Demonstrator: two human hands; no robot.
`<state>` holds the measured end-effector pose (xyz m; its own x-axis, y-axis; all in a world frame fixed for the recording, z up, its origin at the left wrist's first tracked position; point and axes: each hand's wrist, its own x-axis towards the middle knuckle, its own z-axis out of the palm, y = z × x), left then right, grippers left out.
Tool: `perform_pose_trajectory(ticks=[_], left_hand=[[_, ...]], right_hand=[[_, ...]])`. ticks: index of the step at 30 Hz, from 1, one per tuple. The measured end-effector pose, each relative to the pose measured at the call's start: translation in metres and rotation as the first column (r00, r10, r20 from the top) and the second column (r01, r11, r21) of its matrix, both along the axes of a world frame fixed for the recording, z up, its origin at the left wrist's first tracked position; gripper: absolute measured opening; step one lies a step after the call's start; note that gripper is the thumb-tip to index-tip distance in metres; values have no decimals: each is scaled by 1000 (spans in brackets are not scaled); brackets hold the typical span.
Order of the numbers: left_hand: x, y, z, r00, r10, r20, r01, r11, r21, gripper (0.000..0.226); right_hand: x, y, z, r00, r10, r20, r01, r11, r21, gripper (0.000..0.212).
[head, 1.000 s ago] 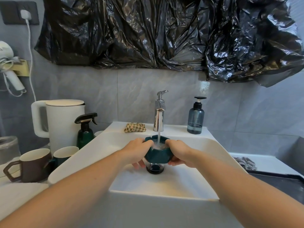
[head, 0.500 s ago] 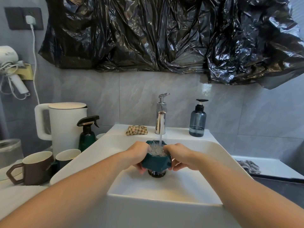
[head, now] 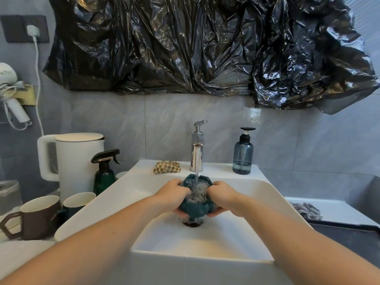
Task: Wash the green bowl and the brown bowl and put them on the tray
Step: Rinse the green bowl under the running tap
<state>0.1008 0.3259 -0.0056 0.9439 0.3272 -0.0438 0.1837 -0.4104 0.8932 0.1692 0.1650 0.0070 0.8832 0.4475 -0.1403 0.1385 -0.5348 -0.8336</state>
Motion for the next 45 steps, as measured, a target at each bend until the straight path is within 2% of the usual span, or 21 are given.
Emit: perform_pose_trajectory(ticks=[3,6,12,14,17,20,23,29,34,38,40,42,45], left_hand=[[2,4,-6,997,-6,83,-9,984,179,30],[3,7,-5,982,-11,187,-58,931,360,24],[5,6,-5,961,-25,276,-111,879,465,19],[5,5,-4,950,-29,312,-124,879,460,19],[7,5,-3,943,-7,332,-132,909,395,16],[8,0,-3,970,9,242,-78,958,277,20],[13,-3,2,976,76,204,-118,972,203,21],[26,-8,23,973,104,208,-178,909,378,29],[31,-14,7,957,95,273,-180,934,307,19],[26,-7,-1,968,21,250,-103,942,321,22],[24,-5,-2,965,37,258,-109,957,268,25],[24,-5,-1,957,63,282,-142,952,270,27],[22,-4,1,958,77,275,-187,898,399,25]], right_hand=[[-2,2,-2,996,86,23,-86,996,-13,27],[-3,4,2,989,134,64,-134,991,-4,26],[0,3,1,969,93,228,-97,995,6,26],[0,2,2,967,55,249,-68,997,41,27],[1,0,4,980,-4,198,-28,987,160,29],[4,0,3,991,-15,134,-19,968,249,31],[4,1,2,993,15,120,-42,973,227,31],[9,-2,1,973,-28,227,-10,987,162,29],[13,-6,0,961,-112,252,77,987,143,31],[11,-6,2,980,-122,154,76,957,279,37],[10,-4,2,989,-74,127,33,955,294,37],[7,-2,2,987,-20,159,-17,974,225,34],[3,-1,1,956,19,291,-46,995,86,26]])
